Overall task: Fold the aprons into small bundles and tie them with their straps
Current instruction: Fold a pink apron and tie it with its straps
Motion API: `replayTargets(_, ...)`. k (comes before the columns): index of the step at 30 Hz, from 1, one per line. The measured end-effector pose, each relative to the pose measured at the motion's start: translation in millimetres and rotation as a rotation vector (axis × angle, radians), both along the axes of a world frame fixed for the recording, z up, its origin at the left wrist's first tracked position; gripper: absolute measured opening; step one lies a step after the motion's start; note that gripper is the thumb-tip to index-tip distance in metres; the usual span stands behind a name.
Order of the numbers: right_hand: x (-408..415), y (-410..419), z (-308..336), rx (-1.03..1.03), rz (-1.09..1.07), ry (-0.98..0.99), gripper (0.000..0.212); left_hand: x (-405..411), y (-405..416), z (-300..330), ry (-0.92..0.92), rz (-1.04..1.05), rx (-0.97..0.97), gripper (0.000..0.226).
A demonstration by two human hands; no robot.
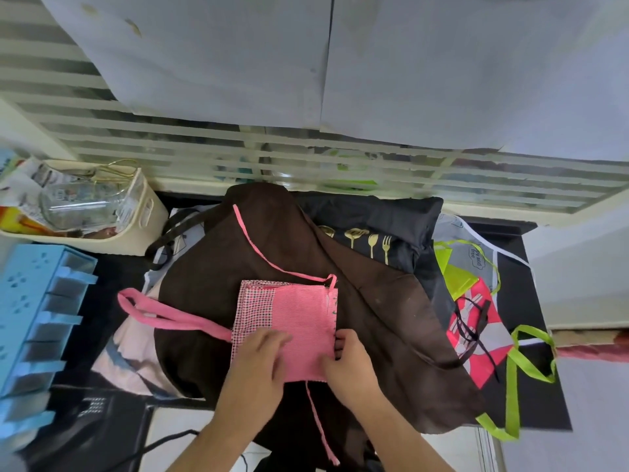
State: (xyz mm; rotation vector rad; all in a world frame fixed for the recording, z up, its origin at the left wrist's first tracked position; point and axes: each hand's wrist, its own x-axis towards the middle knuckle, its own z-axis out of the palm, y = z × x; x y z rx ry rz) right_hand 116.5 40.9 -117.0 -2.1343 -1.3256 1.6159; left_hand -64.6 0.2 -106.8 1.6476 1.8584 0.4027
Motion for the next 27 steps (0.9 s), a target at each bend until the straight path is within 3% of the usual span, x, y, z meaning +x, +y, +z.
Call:
replayTargets(3, -3.3, 11.4, -2.2, -0.055, 0.010, -0.031, 0.030, 4.0, -12.8, -18.9, -0.009, -0.109, -0.149, 0.056)
replayTargets(7, -4.6, 18.5, -5.4, -0.100, 0.061, -0.019, 0.012, 4.3, -12.4, -25.6, 0.011, -0.086, -0.161, 0.064)
replayTargets(13, 21.5, 15.0, 8.5, -0.112, -0.037, 0.039, 0.014, 7.5, -4.2, -22.8, 0.021, -0.061, -0.131, 0.071)
replayTargets(18, 54.7, 5.0, 7.6, -0.102, -0.336, 0.057, 0.013, 21.7, 5.7, -24.0, 0.004, -0.066, -0.208, 0.074)
replayTargets(21, 60.6, -2.5, 10.9, -0.130, -0.429, 0.048, 0.018, 34.4, 6.8, -22.9, 0.065, -0.095, -0.143, 0.063)
replayTargets(24, 63.2, -11.5, 10.9, -0.174, -0.461, 0.017, 0.027, 52.3, 7.2, -18.9, -0.043, -0.172, -0.110, 0.055)
replayTargets(27, 62.4, -23.0, 7.2, -0.349, -0.538, 0.196, 0.025, 68.4, 5.2, -24.4, -0.152, -0.241, -0.179, 0.057)
